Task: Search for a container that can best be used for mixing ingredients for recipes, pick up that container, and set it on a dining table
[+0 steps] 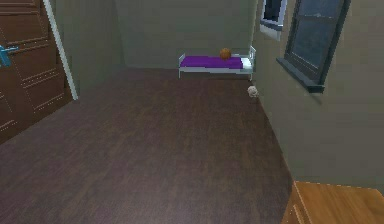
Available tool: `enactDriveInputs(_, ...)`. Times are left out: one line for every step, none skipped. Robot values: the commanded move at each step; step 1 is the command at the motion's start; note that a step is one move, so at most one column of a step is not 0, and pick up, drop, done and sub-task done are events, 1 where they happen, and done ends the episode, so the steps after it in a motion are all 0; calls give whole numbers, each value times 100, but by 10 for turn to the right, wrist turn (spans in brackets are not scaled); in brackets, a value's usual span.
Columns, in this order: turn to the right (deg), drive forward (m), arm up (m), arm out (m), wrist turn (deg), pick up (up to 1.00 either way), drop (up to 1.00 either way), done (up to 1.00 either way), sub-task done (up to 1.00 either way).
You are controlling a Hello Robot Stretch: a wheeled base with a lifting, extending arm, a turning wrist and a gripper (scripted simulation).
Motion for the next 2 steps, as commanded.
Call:
enactDriveInputs(0,0,10,0,0,0,0,0,0)
enactDriveInputs(0,0,24,0,0,0,0,0,0)
